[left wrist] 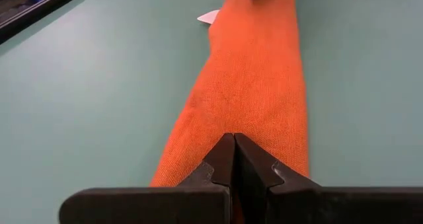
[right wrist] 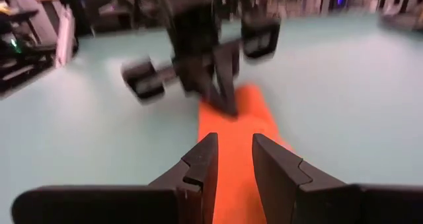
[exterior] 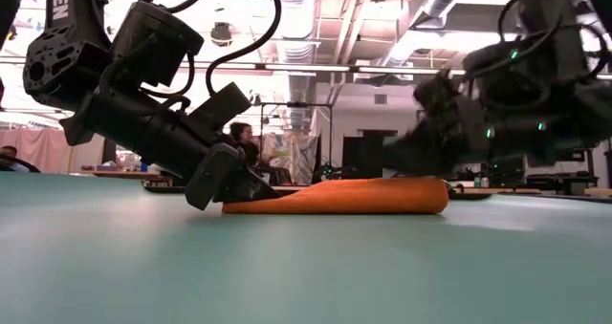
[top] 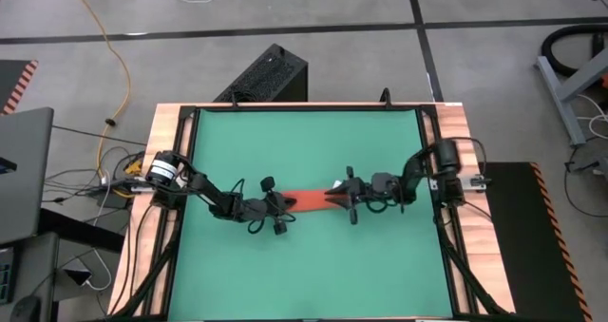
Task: Roll towel
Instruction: Roll the orange towel
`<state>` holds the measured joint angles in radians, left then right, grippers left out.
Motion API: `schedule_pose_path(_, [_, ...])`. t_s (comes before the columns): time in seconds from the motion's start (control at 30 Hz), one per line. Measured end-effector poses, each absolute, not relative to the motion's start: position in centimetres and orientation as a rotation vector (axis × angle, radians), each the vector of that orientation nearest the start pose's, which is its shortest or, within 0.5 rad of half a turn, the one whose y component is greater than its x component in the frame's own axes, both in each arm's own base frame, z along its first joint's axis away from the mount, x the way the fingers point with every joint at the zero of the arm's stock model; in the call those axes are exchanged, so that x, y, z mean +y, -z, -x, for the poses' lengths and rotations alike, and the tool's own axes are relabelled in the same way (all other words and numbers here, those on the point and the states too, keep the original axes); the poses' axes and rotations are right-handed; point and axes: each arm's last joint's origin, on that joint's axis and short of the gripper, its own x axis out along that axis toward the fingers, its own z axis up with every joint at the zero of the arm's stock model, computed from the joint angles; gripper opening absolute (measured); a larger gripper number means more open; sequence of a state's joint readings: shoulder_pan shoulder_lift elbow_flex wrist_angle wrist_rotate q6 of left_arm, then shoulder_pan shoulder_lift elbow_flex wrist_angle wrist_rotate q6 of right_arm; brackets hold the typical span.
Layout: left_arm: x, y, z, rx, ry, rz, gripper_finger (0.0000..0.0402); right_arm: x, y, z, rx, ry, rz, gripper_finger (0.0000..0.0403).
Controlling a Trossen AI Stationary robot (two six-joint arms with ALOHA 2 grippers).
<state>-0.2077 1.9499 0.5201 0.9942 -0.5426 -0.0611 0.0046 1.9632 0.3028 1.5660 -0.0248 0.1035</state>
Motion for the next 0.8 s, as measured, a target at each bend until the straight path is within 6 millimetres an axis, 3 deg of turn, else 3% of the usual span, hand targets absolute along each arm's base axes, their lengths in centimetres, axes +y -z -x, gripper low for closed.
schedule_pose_path(0.17, [-4.6,-7.6,-29.2,0.393,-0.341,-0.101,0.0,0.1,-6.7,-26.5,0.161,-0.004,-0.159,0.0116])
schedule_pose_path(0.3, [-4.7,-7.8,-29.2,0.387,-0.344,-0.11,0.0,-0.4,-5.9,-26.1,0.191,0.055,-0.219,0.0116])
schedule_pose_path(0.5, [-4.6,-7.9,-29.2,0.381,-0.384,-0.113,0.0,-0.3,-5.4,-24.6,0.231,0.15,-0.249,0.0116])
schedule_pose_path(0.8, [-4.5,-8.9,-29.4,0.307,-0.43,-0.093,0.0,0.6,-5.2,-24.4,0.242,0.19,-0.228,0.0116])
